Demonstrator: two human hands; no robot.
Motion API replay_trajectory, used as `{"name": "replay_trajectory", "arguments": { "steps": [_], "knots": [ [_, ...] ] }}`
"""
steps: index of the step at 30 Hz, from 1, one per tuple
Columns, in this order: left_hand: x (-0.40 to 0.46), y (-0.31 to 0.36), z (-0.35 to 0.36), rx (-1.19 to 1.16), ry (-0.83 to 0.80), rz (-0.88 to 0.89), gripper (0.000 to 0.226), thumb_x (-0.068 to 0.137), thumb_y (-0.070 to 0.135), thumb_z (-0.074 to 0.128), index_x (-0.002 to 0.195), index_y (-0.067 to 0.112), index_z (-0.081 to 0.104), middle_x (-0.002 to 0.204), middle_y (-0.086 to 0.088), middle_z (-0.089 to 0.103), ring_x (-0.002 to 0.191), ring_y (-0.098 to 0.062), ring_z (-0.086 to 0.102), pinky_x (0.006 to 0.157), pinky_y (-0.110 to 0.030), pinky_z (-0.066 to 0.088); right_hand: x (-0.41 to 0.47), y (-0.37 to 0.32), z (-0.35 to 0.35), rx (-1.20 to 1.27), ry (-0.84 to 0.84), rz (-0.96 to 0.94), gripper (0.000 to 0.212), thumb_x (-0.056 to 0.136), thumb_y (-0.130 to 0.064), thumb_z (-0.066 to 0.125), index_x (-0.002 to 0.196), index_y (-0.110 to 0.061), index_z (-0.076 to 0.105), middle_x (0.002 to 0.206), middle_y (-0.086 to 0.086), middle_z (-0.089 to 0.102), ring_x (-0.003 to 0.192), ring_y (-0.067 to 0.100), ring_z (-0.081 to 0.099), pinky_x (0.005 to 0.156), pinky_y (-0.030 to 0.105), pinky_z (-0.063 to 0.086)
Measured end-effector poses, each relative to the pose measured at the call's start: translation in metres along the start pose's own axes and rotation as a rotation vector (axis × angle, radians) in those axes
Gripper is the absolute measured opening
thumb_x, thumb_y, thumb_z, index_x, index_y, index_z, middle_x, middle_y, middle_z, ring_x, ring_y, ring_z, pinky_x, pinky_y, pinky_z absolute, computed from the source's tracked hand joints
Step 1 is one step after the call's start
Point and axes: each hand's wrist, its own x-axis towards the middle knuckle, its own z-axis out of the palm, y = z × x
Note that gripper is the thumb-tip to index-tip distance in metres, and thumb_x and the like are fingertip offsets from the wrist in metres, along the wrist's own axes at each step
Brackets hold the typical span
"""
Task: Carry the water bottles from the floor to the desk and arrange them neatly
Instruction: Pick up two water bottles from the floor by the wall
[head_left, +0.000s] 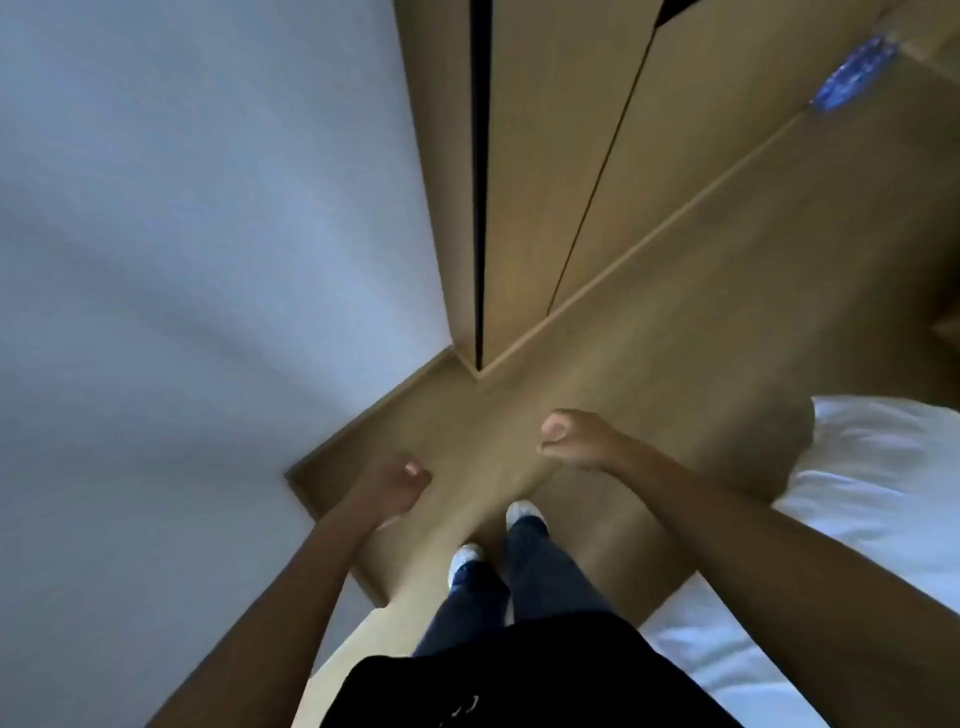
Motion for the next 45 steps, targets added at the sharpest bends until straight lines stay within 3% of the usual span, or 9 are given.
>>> {"name": "replay_trajectory", "arguments": {
  "steps": [4,10,14,19,23,27,32,35,45],
  "knots": [
    [0.016,0.030,0.010,0.005,-0.066,-0.021,0.009,0.098,0.022,0.054,0.094,0.016,0.059,0.100,-0.002,0.058,0.093,-0.016,0.055,0.081,-0.026,0.039,-0.009,0.042,-0.007,0.103,0.019,0.094,0.039,0.092,-0.026,0.063,0.127,-0.011,0.055,0.133,0.011,0.055,0.116,0.025,0.055,0.087,0.028,0.044],
    [0.045,0.114,0.026,0.207,-0.133,0.089,0.027,0.099,0.023,0.051,0.116,0.004,0.060,0.116,-0.007,0.058,0.102,-0.016,0.051,0.078,-0.022,0.035,-0.005,0.101,-0.050,0.243,0.107,0.158,0.040,0.095,-0.022,0.060,0.132,-0.005,0.055,0.139,0.013,0.052,0.126,0.027,0.050,0.101,0.032,0.041],
    [0.079,0.179,0.046,0.228,-0.151,0.090,0.026,0.098,0.022,0.052,0.114,0.002,0.060,0.117,-0.013,0.059,0.110,-0.026,0.056,0.078,-0.024,0.038,0.000,0.140,-0.093,0.276,0.127,0.182,0.045,0.098,-0.024,0.057,0.139,-0.007,0.048,0.142,0.011,0.048,0.128,0.026,0.048,0.091,0.023,0.036],
    [0.120,0.271,0.087,0.264,-0.174,0.088,0.022,0.096,0.021,0.052,0.075,0.015,0.051,0.102,-0.022,0.063,0.095,-0.028,0.060,0.068,-0.027,0.035,0.004,0.203,-0.162,0.321,0.180,0.226,0.046,0.097,-0.024,0.058,0.139,-0.008,0.048,0.142,0.012,0.050,0.129,0.027,0.048,0.101,0.029,0.040],
    [0.150,0.353,0.120,0.341,-0.238,0.105,0.022,0.097,0.027,0.050,0.099,0.007,0.059,0.105,-0.013,0.063,0.097,-0.026,0.059,0.073,-0.029,0.042,0.000,0.262,-0.222,0.374,0.238,0.295,0.046,0.095,-0.024,0.061,0.137,-0.009,0.051,0.136,0.012,0.055,0.120,0.027,0.055,0.091,0.028,0.044],
    [0.182,0.425,0.140,0.395,-0.241,0.162,0.018,0.097,0.031,0.047,0.089,0.016,0.054,0.093,-0.003,0.060,0.083,-0.019,0.056,0.065,-0.028,0.038,0.001,0.315,-0.275,0.426,0.305,0.358,0.038,0.093,-0.024,0.062,0.129,-0.012,0.056,0.129,0.012,0.059,0.112,0.026,0.058,0.087,0.029,0.047],
    [0.231,0.488,0.154,0.467,-0.257,0.176,0.017,0.096,0.028,0.048,0.089,0.014,0.055,0.092,-0.003,0.060,0.086,-0.021,0.058,0.072,-0.028,0.042,0.015,0.365,-0.314,0.487,0.288,0.420,0.039,0.093,-0.028,0.063,0.128,-0.013,0.055,0.126,0.011,0.060,0.101,0.020,0.058,0.079,0.026,0.044],
    [0.273,0.528,0.160,0.503,-0.290,0.194,0.018,0.096,0.025,0.048,0.081,0.016,0.051,0.085,-0.001,0.057,0.081,-0.020,0.055,0.065,-0.028,0.038,0.038,0.389,-0.348,0.530,0.303,0.456,0.037,0.092,-0.027,0.064,0.126,-0.012,0.056,0.123,0.012,0.061,0.096,0.018,0.055,0.078,0.025,0.042],
    [0.425,0.712,0.153,0.561,-0.322,0.238,0.019,0.096,0.029,0.049,0.081,0.017,0.052,0.083,0.002,0.054,0.080,-0.017,0.053,0.063,-0.028,0.037,0.139,0.428,-0.546,0.606,0.416,0.524,0.035,0.094,-0.030,0.060,0.126,-0.017,0.058,0.122,0.012,0.063,0.091,0.020,0.056,0.075,0.023,0.042]
  ]
}}
